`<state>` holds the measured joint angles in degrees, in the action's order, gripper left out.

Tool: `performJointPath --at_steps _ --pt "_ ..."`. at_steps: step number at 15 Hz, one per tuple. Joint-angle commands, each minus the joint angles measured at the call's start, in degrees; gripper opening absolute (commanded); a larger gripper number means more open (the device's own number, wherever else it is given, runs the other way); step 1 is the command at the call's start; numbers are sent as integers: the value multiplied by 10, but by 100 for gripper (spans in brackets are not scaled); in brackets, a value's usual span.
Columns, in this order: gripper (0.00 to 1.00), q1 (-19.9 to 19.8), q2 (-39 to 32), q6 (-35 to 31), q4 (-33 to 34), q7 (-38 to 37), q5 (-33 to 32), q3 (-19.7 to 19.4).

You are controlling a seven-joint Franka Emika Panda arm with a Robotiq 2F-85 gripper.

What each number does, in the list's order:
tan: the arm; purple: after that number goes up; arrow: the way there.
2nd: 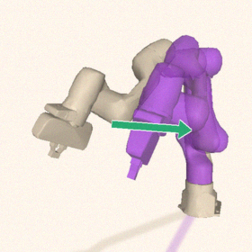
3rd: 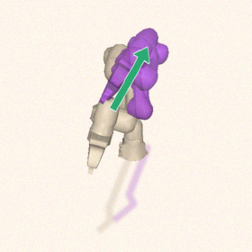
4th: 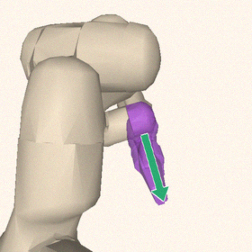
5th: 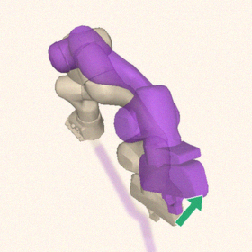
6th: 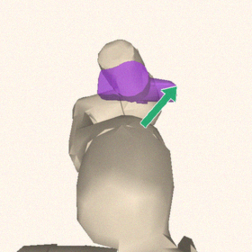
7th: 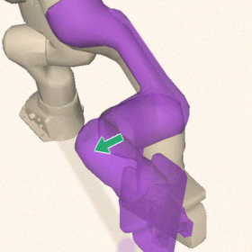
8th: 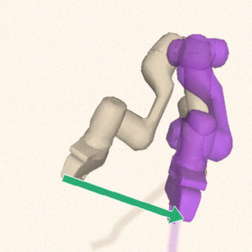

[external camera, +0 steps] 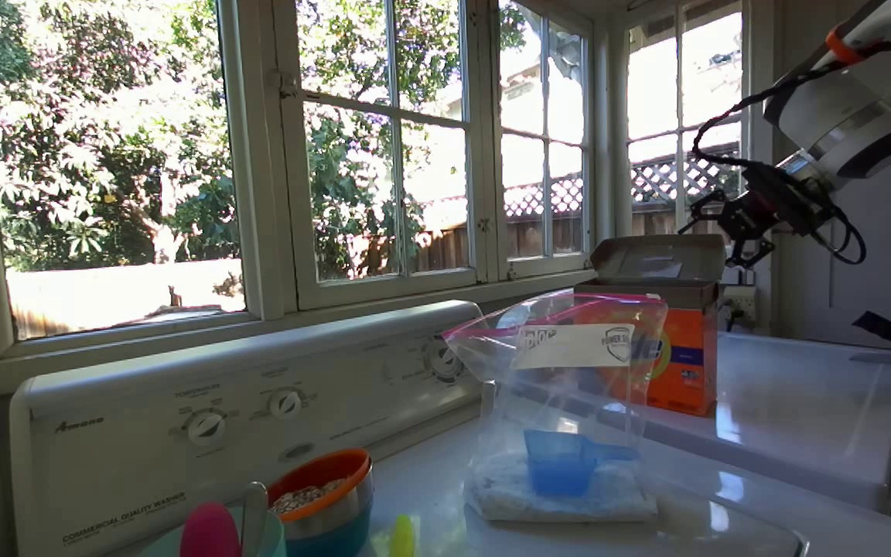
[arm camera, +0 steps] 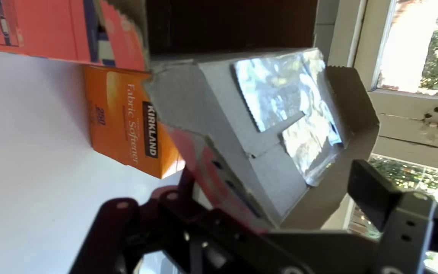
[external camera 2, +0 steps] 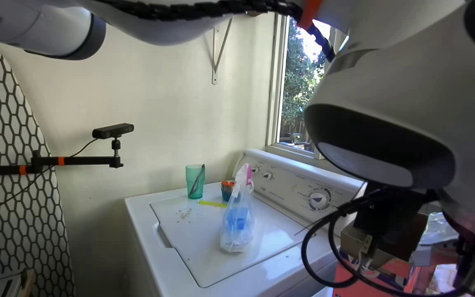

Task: Remove the clear plastic from the orange box then close the box.

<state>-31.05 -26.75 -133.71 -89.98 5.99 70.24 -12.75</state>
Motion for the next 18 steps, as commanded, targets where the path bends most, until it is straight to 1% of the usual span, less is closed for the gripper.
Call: performJointPath --at_steps 1,3,5,8,9,10,12,14,15,17,18 --pt "100 10 69 -3 -75 83 41 0" --pt "100 18 97 4 -100 119 51 -5" --pt "100 29 125 9 -127 144 43 -11" --pt "100 50 162 13 -166 136 5 -22" --pt "100 55 170 27 -174 128 -19 -27" --pt "100 65 174 27 -181 104 -57 -32" --pt "100 76 179 30 -189 83 -114 -37" --pt "100 82 181 28 -195 77 -154 -38" --pt "100 84 187 21 -203 93 -164 -37" --pt "100 91 199 -2 -218 98 -200 -39" --pt "100 97 210 -40 -234 98 -230 -41"
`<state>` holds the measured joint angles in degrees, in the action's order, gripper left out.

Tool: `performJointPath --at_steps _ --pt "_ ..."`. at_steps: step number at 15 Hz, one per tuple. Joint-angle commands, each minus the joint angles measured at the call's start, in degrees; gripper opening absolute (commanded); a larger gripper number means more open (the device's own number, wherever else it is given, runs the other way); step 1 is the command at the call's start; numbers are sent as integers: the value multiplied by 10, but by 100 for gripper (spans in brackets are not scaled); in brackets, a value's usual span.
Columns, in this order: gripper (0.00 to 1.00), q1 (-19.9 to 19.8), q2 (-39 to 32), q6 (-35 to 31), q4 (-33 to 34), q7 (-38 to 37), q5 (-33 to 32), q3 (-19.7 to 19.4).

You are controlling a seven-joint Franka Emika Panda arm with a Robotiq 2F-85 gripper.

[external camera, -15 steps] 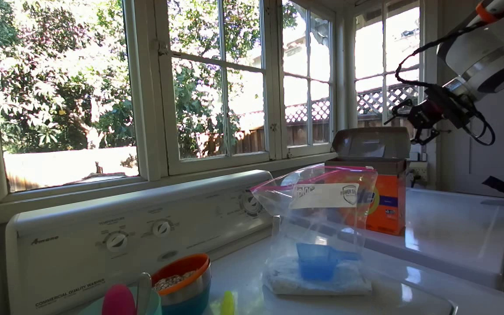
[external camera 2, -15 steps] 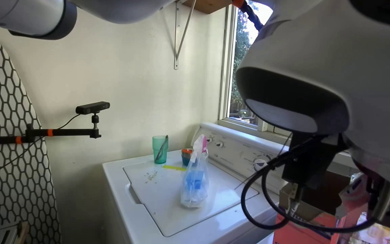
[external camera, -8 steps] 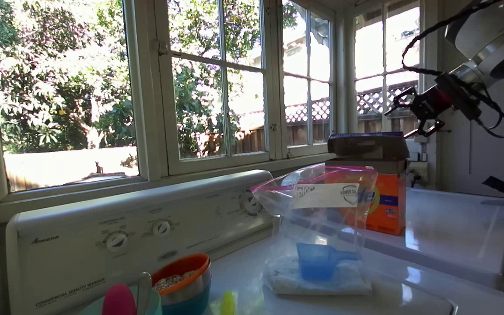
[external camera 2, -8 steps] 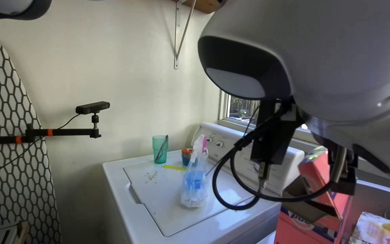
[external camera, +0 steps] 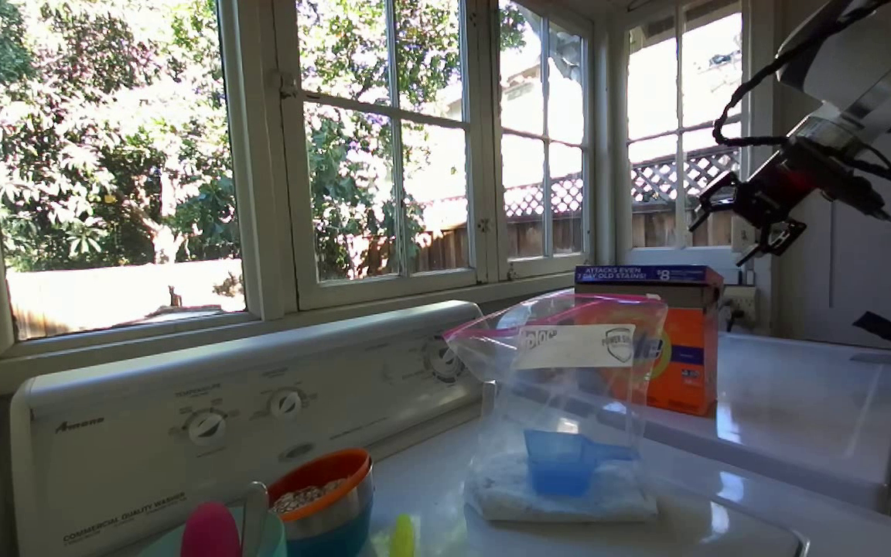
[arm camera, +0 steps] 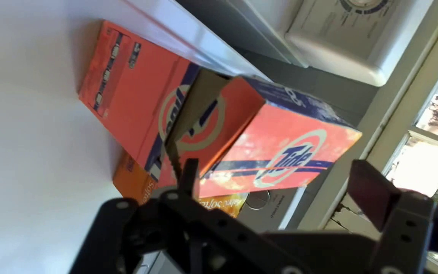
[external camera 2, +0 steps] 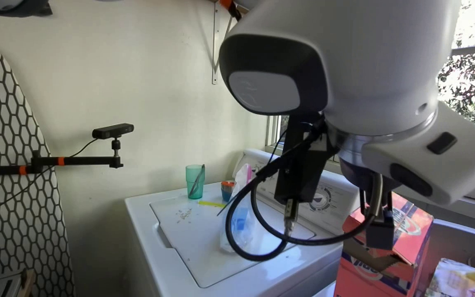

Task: Remove the clear plastic from the orange box then close the box.

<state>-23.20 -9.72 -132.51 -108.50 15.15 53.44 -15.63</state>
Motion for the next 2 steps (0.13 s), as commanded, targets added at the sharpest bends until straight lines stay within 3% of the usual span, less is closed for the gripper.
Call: performJointPath --at_steps 1,2 --pt "100 19 51 -73 -61 14 -85 -13" --pt "100 8 12 -35 -13 2 -47 -6"
